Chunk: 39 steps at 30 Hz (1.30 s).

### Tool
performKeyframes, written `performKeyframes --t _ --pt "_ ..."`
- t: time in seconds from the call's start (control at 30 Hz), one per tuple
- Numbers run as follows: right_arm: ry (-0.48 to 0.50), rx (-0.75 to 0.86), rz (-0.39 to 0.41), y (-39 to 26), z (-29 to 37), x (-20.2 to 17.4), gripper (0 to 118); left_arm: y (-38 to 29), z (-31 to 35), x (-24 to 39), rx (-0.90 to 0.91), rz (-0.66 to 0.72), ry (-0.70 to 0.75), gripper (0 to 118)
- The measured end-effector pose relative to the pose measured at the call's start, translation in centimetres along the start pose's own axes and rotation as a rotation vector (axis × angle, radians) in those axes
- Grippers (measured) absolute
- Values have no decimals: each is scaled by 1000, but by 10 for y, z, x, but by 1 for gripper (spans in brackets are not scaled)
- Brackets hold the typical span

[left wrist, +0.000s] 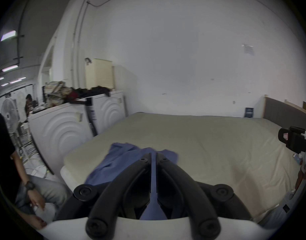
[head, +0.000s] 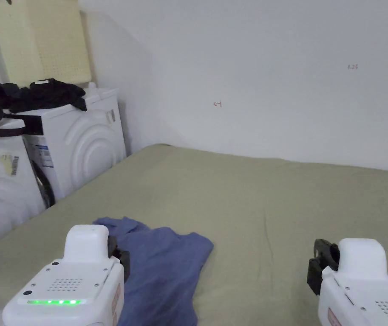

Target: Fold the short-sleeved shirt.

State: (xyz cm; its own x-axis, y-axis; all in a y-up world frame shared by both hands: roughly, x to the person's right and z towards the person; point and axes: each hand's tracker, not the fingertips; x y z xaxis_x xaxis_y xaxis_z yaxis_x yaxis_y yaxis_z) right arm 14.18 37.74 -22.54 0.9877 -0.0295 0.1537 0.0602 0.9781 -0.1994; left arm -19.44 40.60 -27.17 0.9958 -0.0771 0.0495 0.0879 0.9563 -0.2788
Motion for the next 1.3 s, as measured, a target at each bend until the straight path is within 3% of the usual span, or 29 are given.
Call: performKeyframes --t 0.27,0.8,1.2,1.3 --pt "112 -13 17 -1 -22 -36 1 -8 1 -44 -26 36 110 3" --pt "125 -53 49 -9 -38 -39 1 -14 -45 -37 -96 58 64 3" --pt "129 -150 38 -41 -59 -37 1 -49 -195 -3 -405 44 -64 4" --pt "140 -206 28 -54 -70 -37 1 -69 -248 -7 -548 112 -73 8"
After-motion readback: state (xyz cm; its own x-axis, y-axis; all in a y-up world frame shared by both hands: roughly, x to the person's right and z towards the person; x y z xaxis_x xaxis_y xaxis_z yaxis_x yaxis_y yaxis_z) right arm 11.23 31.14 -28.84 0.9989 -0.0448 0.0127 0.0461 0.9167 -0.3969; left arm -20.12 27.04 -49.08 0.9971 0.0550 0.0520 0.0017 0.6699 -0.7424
